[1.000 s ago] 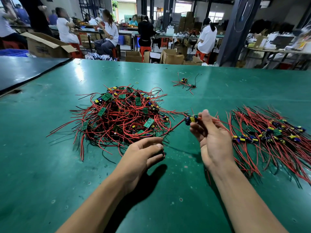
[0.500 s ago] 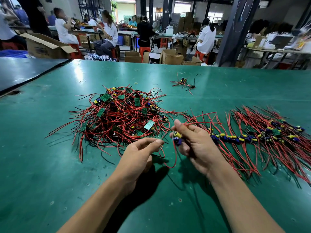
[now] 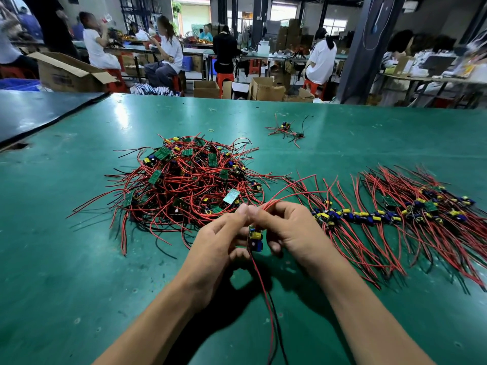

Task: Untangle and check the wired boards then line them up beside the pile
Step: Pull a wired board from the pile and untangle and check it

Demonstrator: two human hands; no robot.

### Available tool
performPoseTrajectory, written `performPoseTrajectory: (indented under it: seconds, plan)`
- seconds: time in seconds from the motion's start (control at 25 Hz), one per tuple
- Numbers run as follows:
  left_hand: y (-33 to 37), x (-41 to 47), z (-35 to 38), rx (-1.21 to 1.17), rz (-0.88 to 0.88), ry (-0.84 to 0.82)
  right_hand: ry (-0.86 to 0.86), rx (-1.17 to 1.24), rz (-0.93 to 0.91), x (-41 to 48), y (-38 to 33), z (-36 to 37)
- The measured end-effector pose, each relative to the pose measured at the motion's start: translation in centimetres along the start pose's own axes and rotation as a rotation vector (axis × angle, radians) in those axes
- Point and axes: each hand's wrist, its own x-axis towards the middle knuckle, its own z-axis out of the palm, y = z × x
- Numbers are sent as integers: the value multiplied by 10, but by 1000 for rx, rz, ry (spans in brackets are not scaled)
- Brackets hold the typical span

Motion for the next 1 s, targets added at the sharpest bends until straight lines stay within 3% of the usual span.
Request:
performPoseTrajectory:
  seconds: [0.28, 0.56, 0.72, 0.88, 1.0]
  plan:
    - [-5, 0, 2, -27, -5, 28, 67, -154, -107, 1, 1, 1]
    - [-1, -3, -2, 40, -93, -57, 113, -233, -34, 2, -2, -11]
    - [-4, -5, 0, 125, -77, -105, 44, -196, 47, 2, 2, -10]
    - [-6, -4, 0, 164, -70, -28, -74, -64, 109, -2, 4, -7]
    - [-6, -3, -2, 192, -28, -16, -178, -106, 139, -3, 7, -6]
